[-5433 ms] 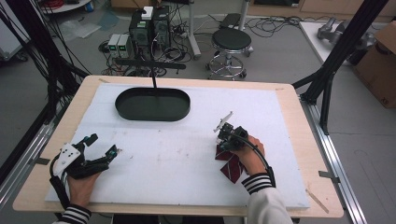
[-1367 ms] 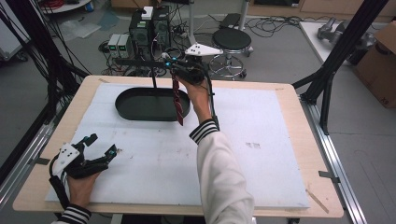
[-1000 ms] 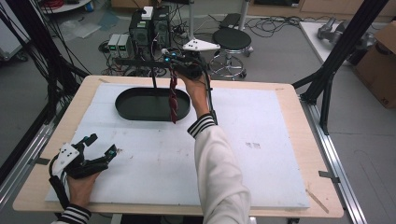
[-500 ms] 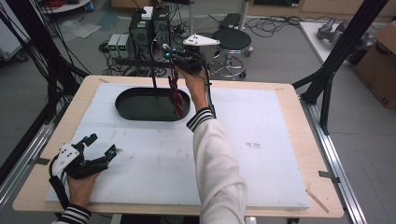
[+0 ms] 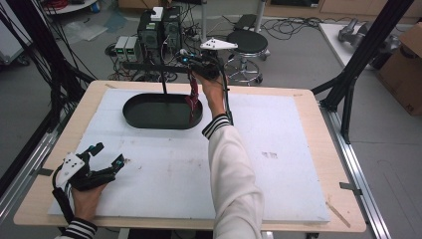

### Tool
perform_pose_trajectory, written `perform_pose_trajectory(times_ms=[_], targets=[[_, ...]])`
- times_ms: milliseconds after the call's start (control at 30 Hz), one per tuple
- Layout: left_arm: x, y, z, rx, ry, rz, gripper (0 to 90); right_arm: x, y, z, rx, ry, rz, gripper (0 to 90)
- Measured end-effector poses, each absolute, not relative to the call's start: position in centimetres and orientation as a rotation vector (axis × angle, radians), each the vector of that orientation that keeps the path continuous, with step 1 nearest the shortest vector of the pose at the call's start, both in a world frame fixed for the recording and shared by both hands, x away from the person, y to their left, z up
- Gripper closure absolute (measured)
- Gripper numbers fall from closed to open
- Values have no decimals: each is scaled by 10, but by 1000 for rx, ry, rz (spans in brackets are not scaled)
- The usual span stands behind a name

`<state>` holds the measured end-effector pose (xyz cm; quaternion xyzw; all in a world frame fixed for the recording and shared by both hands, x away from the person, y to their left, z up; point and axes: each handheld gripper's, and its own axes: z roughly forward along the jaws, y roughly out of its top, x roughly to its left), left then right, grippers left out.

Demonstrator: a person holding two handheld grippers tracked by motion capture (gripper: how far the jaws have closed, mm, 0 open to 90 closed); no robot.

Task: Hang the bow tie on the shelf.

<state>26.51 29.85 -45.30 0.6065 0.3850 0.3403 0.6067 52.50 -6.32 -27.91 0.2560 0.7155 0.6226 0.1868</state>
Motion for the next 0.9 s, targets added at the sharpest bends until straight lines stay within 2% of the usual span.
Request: perform_pose_trajectory(times_ms=[900], targets=[[265, 298, -453, 1403, 889, 789, 125, 529, -80, -293, 782, 2076, 1593, 867]])
